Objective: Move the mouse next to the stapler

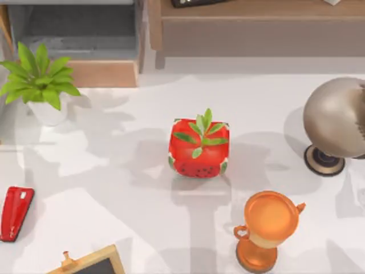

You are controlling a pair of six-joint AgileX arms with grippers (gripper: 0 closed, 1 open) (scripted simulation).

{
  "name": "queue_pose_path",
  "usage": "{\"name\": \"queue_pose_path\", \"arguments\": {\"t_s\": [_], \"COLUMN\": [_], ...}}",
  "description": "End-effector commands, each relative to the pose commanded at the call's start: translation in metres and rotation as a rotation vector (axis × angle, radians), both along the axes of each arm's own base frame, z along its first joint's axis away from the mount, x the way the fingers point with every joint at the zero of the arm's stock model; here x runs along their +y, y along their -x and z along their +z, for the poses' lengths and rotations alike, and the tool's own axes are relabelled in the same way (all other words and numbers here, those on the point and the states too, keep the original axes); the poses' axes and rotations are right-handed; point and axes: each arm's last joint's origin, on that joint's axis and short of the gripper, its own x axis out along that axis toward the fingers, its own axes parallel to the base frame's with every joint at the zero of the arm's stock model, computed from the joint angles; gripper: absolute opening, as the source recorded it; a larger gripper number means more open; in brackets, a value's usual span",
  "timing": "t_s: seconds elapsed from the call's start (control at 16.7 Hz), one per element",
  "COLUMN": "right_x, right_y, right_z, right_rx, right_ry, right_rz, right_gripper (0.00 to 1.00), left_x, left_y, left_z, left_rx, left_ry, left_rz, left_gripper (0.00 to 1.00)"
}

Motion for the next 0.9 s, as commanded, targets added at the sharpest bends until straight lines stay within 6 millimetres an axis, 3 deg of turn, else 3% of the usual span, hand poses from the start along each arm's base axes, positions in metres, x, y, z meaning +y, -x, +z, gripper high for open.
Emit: {"name": "queue_pose_path", "arguments": {"t_s": [0.24, 0.42, 0.66, 0.9], "right_x": [0.0, 0.0, 0.0, 0.0], "right_y": [0.0, 0.0, 0.0, 0.0], "right_z": [0.0, 0.0, 0.0, 0.0], "right_rx": [0.0, 0.0, 0.0, 0.0], "right_ry": [0.0, 0.0, 0.0, 0.0], "right_rz": [0.0, 0.0, 0.0, 0.0], "right_gripper": [1.0, 1.0, 1.0, 1.0], "left_x": [0.04, 0.058, 0.065, 0.06], "left_y": [-0.078, -0.118, -0.146, -0.155], "left_z": [-0.05, -0.1, -0.154, -0.171], "left_rx": [0.223, 0.362, 0.486, 0.524], "left_ry": [0.076, 0.126, 0.171, 0.182], "left_rz": [0.04, 0.056, 0.057, 0.045], "left_gripper": [1.0, 1.0, 1.0, 1.0]}}
